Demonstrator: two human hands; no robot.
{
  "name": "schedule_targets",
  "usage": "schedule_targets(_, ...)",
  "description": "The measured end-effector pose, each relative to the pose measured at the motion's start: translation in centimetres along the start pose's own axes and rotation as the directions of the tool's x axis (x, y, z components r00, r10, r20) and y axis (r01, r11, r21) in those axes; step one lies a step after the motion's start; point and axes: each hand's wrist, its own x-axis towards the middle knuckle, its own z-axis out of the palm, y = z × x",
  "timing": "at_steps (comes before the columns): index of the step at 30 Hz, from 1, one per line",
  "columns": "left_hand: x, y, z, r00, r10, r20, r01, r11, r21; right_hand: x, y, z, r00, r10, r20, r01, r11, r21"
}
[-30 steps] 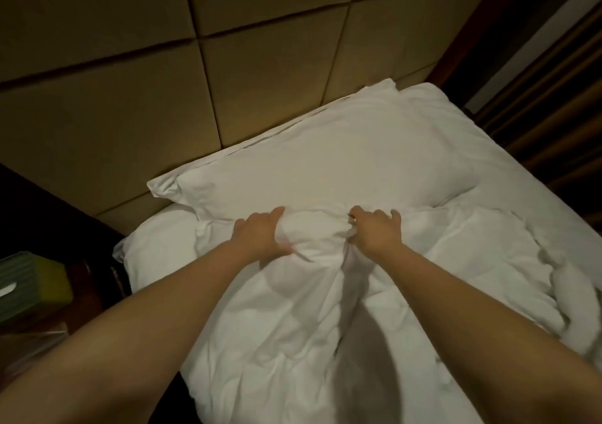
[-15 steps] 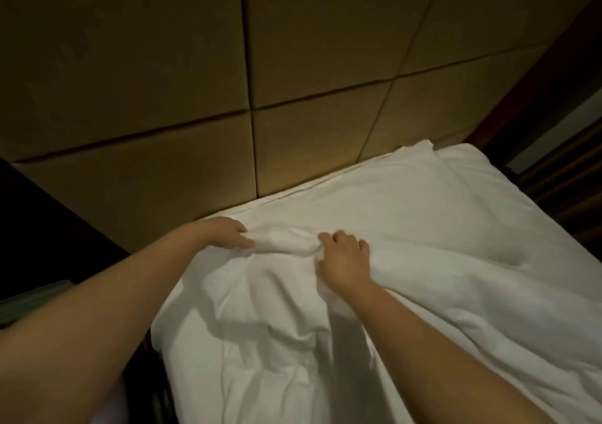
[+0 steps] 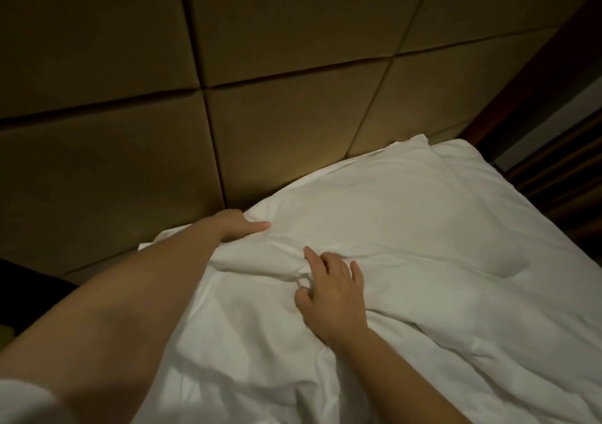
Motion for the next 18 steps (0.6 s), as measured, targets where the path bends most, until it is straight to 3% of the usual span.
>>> schedule_targets(2,-1.5,1.9,0.5,0.995,0.091,-0.026,-0.094,0.989,-0.112,-0.2,-0.1,-0.7,0.986,0.088,0.14,-0.11,0.981,0.161)
schedule_targets(4,-4.1,4.2,0.9,0.967,0.183,-0.179,-0.227,0.935,-0.272,-0.2,-0.6,-1.7,0.957,0.206,0.205,-0.263,0.914,0.308)
schedule_targets(6,-7.9,6.7,0.6,0.914,0.288,-0.287,-0.392,0.81,-0.436,-0.2,-1.5,-2.9,0.935,0.317,0.156,-0.351,0.881,0.317)
schedule_targets(7,-10.0,8.0,0.2,0.862,0.38,-0.335,-0.498,0.755,-0.426,-0.1,-1.9,-3.9,0.926,0.359,0.114,-0.377,0.881,0.286)
schedule_targets(10,-17.7,11.4,-1.1,0.567,0.724,-0.393,-0.812,0.571,-0.121,0.1,-2.5,-6.5,0.898,0.426,-0.111,-0.359,0.854,0.375)
schedule_targets(12,-22.0,12.7,-2.1,0.272,0.868,-0.416,-0.914,0.369,0.171,1.0,-2.5,-8.0,0.883,0.407,-0.234,-0.304,0.875,0.376)
schedule_targets(13,-23.2,12.8,-2.7,0.176,0.884,-0.434,-0.919,0.306,0.25,1.3,-2.6,-8.5,0.881,0.364,-0.301,-0.256,0.904,0.344)
schedule_targets(14,-24.1,12.9,-3.6,0.164,0.863,-0.478,-0.922,0.307,0.238,1.8,-2.7,-9.3,0.861,0.327,-0.391,-0.195,0.92,0.34)
schedule_targets(16,-24.4,13.1,-5.5,0.325,0.723,-0.609,-0.907,0.421,0.015,2.5,-3.2,-11.6,0.832,0.289,-0.474,-0.074,0.904,0.421)
schedule_targets(18,-23.3,13.5,-7.1,0.509,0.571,-0.644,-0.846,0.469,-0.254,3.1,-4.1,-13.9,0.903,0.291,-0.316,-0.079,0.836,0.543)
